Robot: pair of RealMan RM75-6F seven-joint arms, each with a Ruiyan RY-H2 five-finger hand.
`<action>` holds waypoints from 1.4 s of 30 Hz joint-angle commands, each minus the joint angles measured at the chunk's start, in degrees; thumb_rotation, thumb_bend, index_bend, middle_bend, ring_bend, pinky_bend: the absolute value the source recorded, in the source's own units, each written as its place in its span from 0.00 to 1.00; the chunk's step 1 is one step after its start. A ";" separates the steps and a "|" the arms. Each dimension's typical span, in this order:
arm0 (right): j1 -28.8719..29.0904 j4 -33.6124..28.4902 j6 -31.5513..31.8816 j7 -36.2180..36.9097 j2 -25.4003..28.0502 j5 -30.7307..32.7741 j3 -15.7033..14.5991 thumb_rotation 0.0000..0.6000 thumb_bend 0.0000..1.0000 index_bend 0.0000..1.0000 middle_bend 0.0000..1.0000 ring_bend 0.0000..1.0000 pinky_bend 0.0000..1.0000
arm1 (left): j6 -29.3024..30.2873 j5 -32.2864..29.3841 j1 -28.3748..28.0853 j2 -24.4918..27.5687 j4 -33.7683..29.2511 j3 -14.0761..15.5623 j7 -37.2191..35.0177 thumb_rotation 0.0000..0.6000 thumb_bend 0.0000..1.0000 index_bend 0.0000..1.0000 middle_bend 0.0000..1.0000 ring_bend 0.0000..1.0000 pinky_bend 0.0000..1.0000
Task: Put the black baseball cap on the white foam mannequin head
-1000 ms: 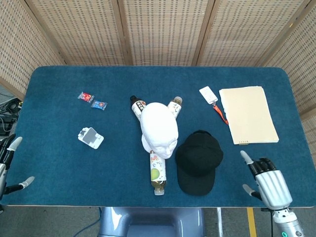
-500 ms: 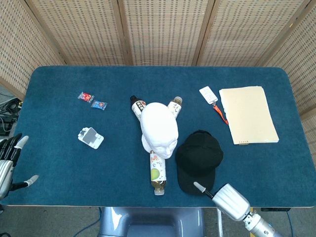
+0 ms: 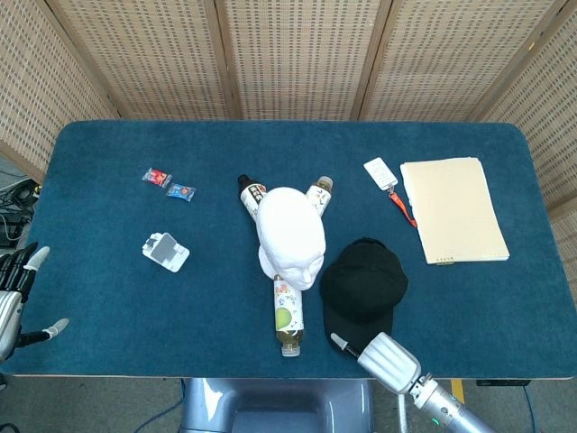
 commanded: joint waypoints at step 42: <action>0.10 13.96 14.35 -0.55 -8.16 8.19 7.51 1.00 0.47 0.24 1.00 1.00 1.00 | -0.03 -0.37 0.01 0.92 0.57 -0.04 -3.15 1.00 0.00 0.00 0.00 0.00 0.00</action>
